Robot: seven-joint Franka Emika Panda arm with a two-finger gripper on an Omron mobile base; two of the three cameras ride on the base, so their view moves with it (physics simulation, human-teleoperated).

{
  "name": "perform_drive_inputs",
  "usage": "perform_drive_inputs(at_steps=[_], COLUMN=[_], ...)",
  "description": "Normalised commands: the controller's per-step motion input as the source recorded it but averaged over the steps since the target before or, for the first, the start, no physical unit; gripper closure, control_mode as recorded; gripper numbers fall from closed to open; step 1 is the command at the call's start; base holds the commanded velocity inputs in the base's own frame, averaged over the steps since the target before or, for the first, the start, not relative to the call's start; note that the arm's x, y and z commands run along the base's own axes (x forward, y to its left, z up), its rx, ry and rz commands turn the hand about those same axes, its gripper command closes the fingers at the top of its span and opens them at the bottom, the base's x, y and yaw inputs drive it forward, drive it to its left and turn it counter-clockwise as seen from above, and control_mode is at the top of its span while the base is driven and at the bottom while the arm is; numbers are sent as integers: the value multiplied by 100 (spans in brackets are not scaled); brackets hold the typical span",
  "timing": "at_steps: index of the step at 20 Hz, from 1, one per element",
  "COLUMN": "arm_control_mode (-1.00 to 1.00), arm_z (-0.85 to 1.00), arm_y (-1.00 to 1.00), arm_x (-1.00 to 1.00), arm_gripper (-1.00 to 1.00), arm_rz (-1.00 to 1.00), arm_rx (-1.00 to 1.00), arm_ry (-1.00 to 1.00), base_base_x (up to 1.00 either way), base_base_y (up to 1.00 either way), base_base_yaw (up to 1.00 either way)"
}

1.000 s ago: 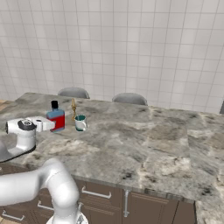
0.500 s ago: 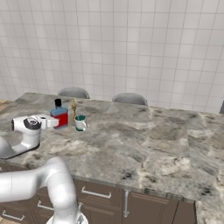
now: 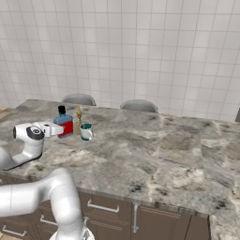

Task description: Open the cabinet directly in front. Then move the liquor and the mug to the dining counter with the candle on it.

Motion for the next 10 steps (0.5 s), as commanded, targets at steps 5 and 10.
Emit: perform_drive_inputs(at_steps=[5, 10], arm_control_mode=[-100, -100], arm_z=[0, 0], arm_y=[0, 0], arm_x=[0, 0], arm_gripper=[-100, -100], arm_rz=[0, 0], arm_rx=[0, 0], arm_ry=[0, 0], base_base_x=[0, 0], base_base_y=[0, 0], base_base_yaw=[0, 0])
